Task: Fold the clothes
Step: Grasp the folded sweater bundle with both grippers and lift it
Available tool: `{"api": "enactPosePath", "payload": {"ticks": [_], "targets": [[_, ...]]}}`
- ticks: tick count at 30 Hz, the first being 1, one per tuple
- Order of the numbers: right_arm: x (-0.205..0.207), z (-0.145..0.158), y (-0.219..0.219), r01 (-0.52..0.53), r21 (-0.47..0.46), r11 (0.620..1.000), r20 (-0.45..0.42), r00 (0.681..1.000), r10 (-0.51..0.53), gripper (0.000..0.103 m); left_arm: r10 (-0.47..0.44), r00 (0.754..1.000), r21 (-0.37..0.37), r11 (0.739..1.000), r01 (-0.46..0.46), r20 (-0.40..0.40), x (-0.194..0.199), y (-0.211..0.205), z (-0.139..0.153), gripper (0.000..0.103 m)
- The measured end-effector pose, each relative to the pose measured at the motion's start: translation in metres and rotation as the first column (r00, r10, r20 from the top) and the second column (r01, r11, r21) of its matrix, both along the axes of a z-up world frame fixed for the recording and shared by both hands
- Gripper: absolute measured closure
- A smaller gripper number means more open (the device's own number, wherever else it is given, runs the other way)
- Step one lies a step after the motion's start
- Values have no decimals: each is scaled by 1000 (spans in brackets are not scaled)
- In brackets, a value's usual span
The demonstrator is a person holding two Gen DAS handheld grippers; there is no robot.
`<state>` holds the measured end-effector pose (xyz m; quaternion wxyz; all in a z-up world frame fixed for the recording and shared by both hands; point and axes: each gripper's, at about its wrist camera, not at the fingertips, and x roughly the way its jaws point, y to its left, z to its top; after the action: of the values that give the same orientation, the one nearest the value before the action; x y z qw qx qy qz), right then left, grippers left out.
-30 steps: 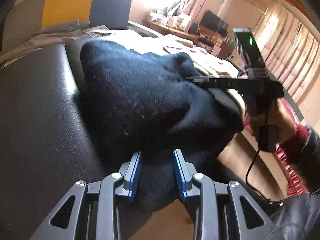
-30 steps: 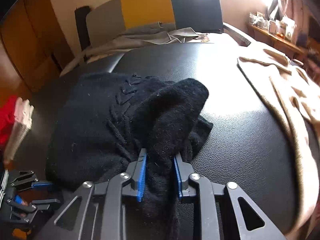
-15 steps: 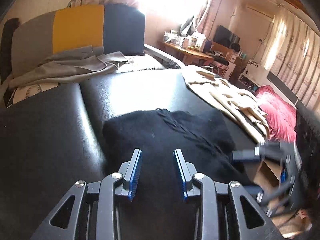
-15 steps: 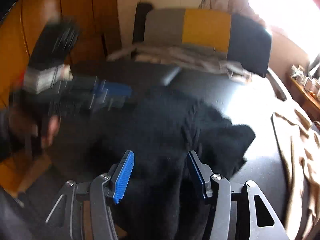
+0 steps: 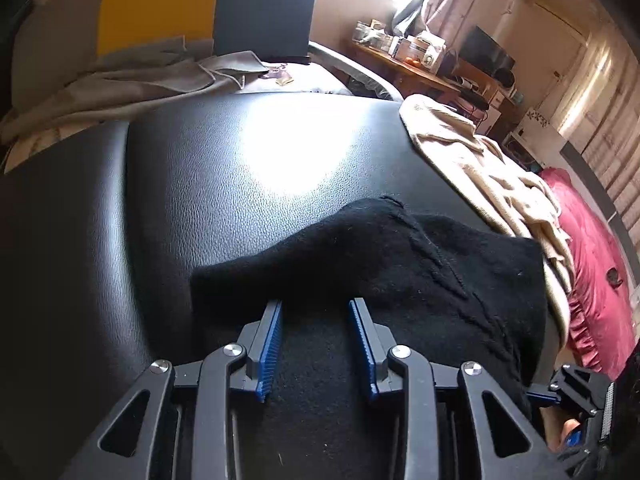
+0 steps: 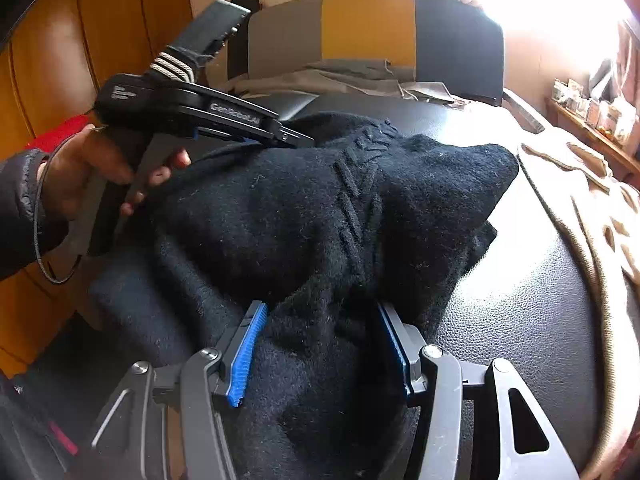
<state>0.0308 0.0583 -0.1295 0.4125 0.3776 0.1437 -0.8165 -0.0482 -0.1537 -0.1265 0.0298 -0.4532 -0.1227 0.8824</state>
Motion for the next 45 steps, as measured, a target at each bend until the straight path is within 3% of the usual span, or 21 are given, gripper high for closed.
{"api": "enactPosePath", "payload": {"ticks": [6,12,16,20,21,25,30,32,36,40,42,44,45], "targets": [[-2,-2,5,9,-14,1000,-9,1000,-9,47,17,1000,-54,998,-18,-22,-3,5,1,68],[0,-1,-3,25,16,1000,-24,999,-25,41,62,996,-30,998,-64,-61,11,-1,14,69],[3,6,-11,0,15,1000,16,1000,0,15,121,987,109,988,-109,-108,49,-31,28,64],[-6,28,-3,14,-77,997,92,996,-7,7,137,985,249,962,-107,-105,86,-60,22,60],[-13,32,6,39,-114,993,121,992,-25,0,130,986,276,956,-98,-102,92,-63,18,60],[-43,41,43,155,-225,962,245,965,-98,0,102,990,365,929,-62,-92,107,-71,4,53],[-84,18,63,245,-262,933,393,910,-129,0,101,992,514,856,-50,-71,98,-73,-14,47],[-88,9,62,254,-261,931,412,902,-131,0,90,993,529,848,-38,-73,91,-70,-16,45],[-112,-15,36,253,-242,937,509,855,-100,0,44,996,527,850,2,-74,74,-58,-22,38],[-115,-19,23,248,-290,924,492,867,-78,0,9,998,530,848,27,-66,63,-43,-27,38],[-113,-19,20,242,-285,927,475,876,-83,4,17,999,531,847,7,-42,64,-38,-27,54],[-108,-16,13,224,-232,947,441,891,-103,47,36,998,533,846,-6,-45,70,-34,-24,63],[-108,-18,15,229,-247,942,469,879,-91,50,46,997,529,848,-11,-54,77,-34,-21,64]]}}
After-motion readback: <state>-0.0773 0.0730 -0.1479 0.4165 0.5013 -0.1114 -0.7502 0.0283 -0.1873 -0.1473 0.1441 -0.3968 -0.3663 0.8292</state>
